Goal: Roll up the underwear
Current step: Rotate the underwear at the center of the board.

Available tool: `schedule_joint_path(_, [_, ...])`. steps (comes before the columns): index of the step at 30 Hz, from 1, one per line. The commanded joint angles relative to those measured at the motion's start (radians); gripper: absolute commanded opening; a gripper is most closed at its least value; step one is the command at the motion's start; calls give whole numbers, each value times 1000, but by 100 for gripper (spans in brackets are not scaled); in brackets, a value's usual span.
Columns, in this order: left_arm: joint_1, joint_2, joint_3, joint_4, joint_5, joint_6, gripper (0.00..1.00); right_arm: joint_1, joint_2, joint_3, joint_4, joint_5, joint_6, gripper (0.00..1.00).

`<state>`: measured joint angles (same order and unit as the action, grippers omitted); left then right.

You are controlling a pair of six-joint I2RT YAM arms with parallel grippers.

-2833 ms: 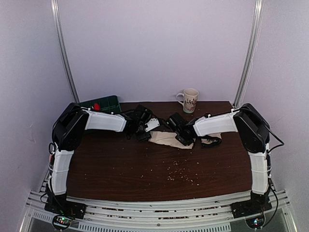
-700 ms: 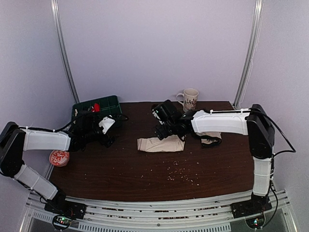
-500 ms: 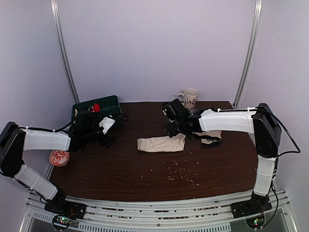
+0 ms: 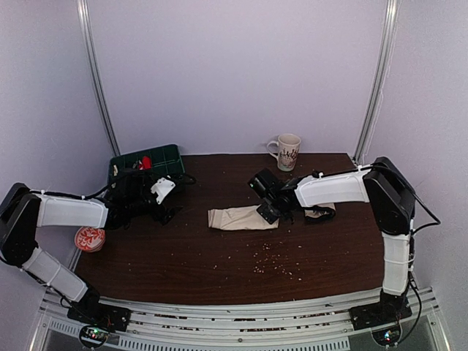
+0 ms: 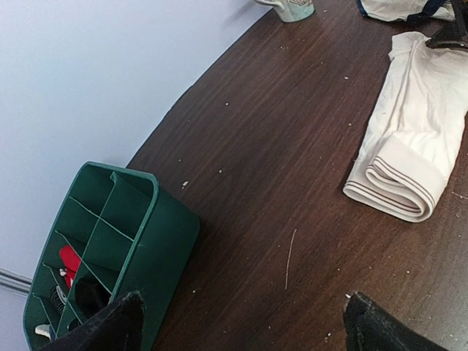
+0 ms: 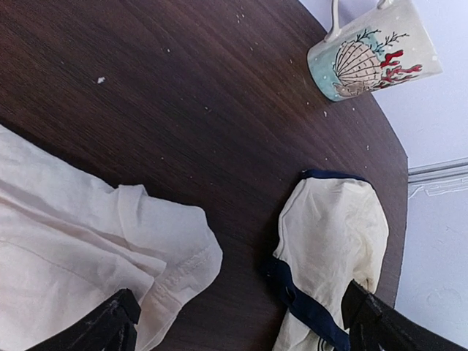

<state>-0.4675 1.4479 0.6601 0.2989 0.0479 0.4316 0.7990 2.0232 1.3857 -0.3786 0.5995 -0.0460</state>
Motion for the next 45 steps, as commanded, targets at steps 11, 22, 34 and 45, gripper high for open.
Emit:
schedule_joint_path(11, [4, 18, -3, 45, 29, 3, 98, 34, -31, -70, -185, -69, 90, 100])
schedule_joint_path(22, [5, 25, -4, 52, 18, 8, 98, 357, -115, -107, -310, -200, 181, 100])
schedule_joint_path(34, [5, 39, -4, 50, 40, 15, 98, 382, -248, 6, -187, -68, 195, 100])
schedule_joint_path(45, [5, 12, -25, 24, 172, 60, 98, 228, 37, 228, -12, -93, 147, 100])
